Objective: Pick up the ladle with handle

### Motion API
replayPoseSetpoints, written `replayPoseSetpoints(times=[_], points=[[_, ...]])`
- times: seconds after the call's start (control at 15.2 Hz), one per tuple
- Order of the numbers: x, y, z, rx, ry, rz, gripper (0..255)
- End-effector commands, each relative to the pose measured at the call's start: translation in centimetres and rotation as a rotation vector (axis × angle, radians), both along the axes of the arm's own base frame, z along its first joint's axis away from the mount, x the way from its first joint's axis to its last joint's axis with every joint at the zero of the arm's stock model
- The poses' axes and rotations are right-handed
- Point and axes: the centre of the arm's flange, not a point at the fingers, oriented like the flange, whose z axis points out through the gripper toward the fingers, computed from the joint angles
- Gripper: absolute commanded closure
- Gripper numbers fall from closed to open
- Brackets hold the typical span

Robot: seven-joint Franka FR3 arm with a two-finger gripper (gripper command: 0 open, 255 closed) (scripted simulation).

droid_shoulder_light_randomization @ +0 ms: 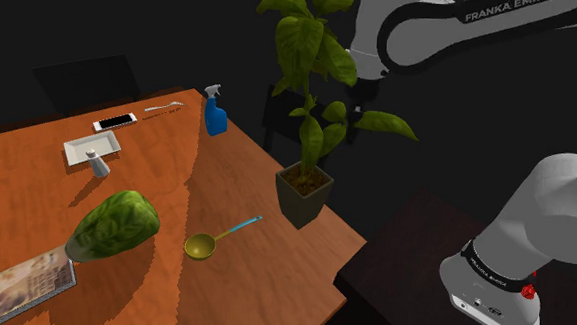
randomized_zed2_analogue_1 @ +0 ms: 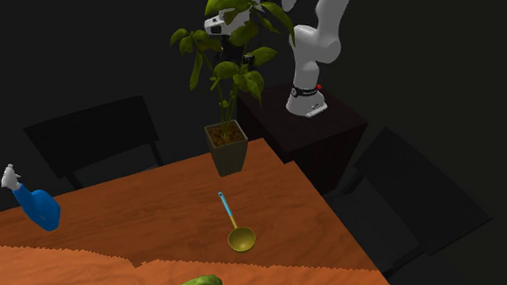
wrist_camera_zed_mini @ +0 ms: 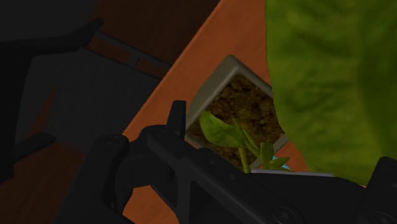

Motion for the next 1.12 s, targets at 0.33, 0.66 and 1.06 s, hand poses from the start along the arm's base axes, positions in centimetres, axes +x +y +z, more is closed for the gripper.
replayPoseSetpoints(times=[0.33,0.66,1.06], points=[[4.3,4.9,-6.3,0.0,-0.037,0.181,0],[6.9,8.9,-10.5,-0.001,-0.063,0.309,0],[9.5,14.1,-15.4,-0.002,-0.093,0.463,0]])
